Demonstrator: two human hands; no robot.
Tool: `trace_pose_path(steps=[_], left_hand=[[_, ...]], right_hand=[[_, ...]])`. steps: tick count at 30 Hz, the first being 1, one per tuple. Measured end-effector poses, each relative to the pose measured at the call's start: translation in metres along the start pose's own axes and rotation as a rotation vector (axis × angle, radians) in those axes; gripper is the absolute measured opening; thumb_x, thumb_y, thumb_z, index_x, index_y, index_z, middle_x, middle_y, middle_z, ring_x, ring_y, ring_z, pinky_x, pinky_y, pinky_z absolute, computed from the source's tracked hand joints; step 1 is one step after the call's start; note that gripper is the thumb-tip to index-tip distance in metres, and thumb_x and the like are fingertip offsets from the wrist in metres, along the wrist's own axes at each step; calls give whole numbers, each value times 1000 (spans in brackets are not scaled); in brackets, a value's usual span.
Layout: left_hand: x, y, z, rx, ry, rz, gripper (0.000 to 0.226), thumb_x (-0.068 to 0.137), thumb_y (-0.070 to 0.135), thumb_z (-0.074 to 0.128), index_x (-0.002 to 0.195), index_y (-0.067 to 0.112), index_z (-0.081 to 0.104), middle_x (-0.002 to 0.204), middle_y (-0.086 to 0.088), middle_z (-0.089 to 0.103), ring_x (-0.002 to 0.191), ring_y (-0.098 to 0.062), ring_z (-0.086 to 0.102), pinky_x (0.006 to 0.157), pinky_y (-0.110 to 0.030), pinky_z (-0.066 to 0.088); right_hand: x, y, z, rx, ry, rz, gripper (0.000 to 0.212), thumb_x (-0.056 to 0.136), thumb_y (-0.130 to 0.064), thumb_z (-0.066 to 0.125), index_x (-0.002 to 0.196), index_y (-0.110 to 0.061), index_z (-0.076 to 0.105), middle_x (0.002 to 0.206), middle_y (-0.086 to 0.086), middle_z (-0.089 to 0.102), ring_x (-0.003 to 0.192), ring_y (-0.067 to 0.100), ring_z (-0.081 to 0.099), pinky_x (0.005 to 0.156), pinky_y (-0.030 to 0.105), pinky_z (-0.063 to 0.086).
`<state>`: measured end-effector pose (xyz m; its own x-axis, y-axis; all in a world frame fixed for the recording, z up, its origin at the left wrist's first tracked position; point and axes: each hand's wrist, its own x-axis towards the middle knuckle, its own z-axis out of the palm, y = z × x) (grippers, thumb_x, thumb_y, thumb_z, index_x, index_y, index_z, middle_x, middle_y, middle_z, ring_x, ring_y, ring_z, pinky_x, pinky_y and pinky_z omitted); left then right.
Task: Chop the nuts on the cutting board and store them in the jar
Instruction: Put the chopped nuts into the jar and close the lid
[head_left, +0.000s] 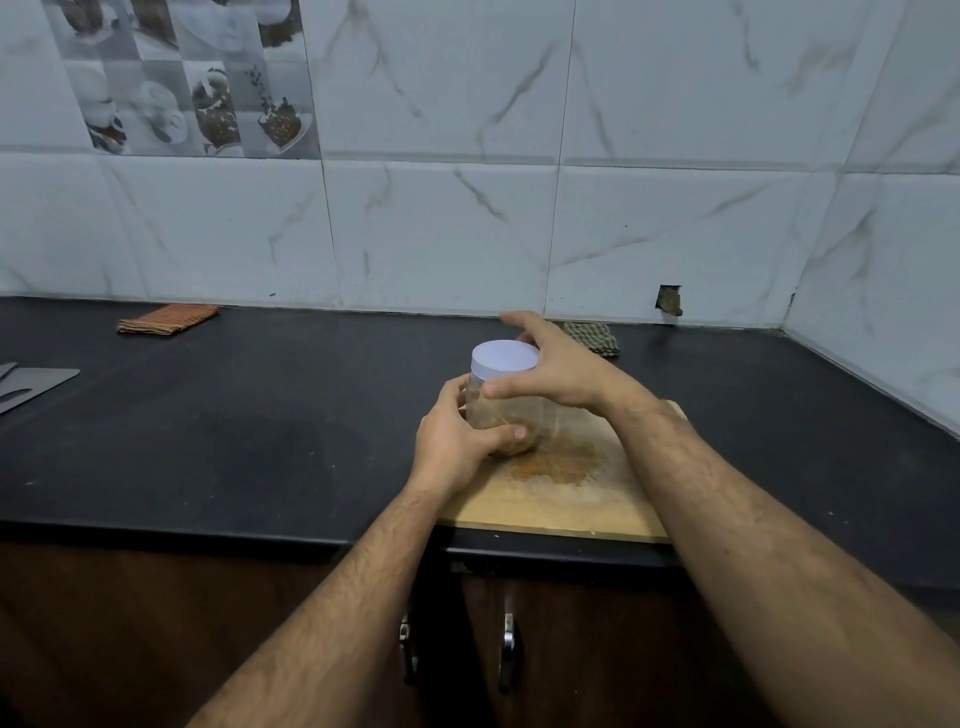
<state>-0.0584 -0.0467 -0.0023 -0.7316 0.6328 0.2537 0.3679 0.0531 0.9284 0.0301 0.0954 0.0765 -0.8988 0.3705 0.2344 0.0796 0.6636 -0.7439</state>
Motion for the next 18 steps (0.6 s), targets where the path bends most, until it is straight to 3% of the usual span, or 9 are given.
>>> trace_pose_path(steps=[3, 5, 8, 12, 14, 18], left_hand=[[0, -1, 0, 2, 5, 0, 88, 61, 37, 92, 135, 30, 47, 111, 20, 58, 100, 2, 57, 81, -20, 46], [1, -3, 0, 3, 10, -2, 88, 59, 38, 93, 135, 30, 48, 112, 20, 60, 101, 3, 58, 83, -22, 48], [3, -4, -1, 9, 0, -3, 88, 59, 38, 92, 134, 30, 48, 109, 21, 59, 103, 0, 58, 86, -24, 48], [5, -5, -1, 19, 3, -1, 88, 59, 40, 93, 134, 31, 48, 108, 23, 58, 106, -2, 58, 90, -28, 49], [4, -5, 0, 24, 12, 2, 89, 58, 40, 93, 135, 30, 48, 109, 23, 58, 105, -2, 58, 91, -28, 50], [5, -6, 1, 32, 20, 8, 89, 59, 41, 92, 135, 30, 47, 111, 21, 58, 105, -4, 59, 91, -28, 50]], right_hand=[[1, 0, 0, 159, -61, -20, 96, 66, -28, 81, 149, -34, 33, 145, -6, 41, 135, 7, 41, 108, 29, 38], [2, 2, -4, 173, -24, -15, 87, 62, -29, 81, 140, -34, 44, 137, -2, 54, 124, 12, 54, 103, 32, 46], [6, 1, -5, 39, 33, -2, 94, 56, -43, 85, 139, -36, 43, 123, -4, 60, 113, 13, 59, 98, 36, 49], [7, 0, -9, 14, -77, 15, 102, 63, -41, 82, 151, -34, 30, 136, -3, 51, 122, 13, 52, 104, 34, 45], [5, 5, -9, 72, -114, 23, 95, 71, -31, 85, 151, -27, 34, 142, -3, 47, 129, 12, 48, 111, 36, 40], [4, 12, -2, 106, -31, -4, 79, 79, -21, 83, 146, -23, 43, 139, -3, 51, 126, 12, 51, 111, 35, 41]])
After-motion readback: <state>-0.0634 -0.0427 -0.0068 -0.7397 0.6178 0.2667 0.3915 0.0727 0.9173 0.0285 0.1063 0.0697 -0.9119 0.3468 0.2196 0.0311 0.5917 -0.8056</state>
